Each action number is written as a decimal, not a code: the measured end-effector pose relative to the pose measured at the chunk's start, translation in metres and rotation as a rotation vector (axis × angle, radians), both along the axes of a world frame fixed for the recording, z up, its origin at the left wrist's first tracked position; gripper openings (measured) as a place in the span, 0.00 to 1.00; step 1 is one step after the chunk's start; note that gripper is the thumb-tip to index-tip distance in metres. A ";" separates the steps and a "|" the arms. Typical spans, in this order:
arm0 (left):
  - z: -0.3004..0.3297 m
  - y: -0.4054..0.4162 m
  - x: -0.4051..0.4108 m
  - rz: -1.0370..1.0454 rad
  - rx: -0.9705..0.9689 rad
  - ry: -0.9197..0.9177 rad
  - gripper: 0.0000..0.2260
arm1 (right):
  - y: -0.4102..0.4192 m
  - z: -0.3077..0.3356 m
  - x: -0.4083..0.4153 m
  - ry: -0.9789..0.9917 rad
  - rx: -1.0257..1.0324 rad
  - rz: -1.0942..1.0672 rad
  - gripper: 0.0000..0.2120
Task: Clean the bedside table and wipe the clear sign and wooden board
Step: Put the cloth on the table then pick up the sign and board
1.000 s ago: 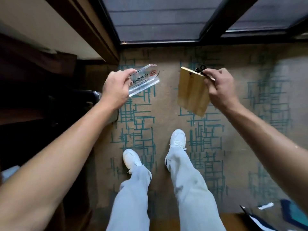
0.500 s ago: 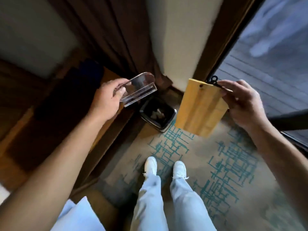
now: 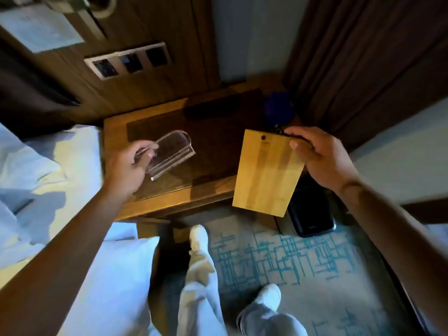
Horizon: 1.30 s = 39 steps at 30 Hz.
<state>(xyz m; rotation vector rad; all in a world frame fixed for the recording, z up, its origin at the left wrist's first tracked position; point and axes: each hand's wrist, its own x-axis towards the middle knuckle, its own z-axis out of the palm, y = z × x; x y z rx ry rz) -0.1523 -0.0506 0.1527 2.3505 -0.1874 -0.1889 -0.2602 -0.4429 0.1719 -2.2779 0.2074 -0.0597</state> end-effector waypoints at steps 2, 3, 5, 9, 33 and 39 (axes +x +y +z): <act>-0.013 0.027 0.019 0.021 0.018 0.026 0.08 | 0.025 -0.011 0.038 0.036 0.024 0.050 0.15; -0.021 0.036 0.030 0.019 0.039 0.030 0.09 | 0.034 -0.016 0.057 0.053 0.029 0.063 0.15; -0.038 0.048 0.053 0.009 0.087 0.045 0.10 | 0.048 -0.027 0.097 0.103 0.050 0.082 0.15; -0.071 0.070 0.101 0.000 0.090 0.088 0.11 | 0.068 -0.046 0.172 0.235 0.179 0.005 0.11; -0.169 0.063 0.210 -0.126 0.312 0.157 0.13 | 0.115 -0.175 0.331 0.433 0.026 0.037 0.13; -0.179 0.066 0.213 -0.152 0.366 0.112 0.13 | 0.111 -0.202 0.339 0.438 0.041 -0.064 0.10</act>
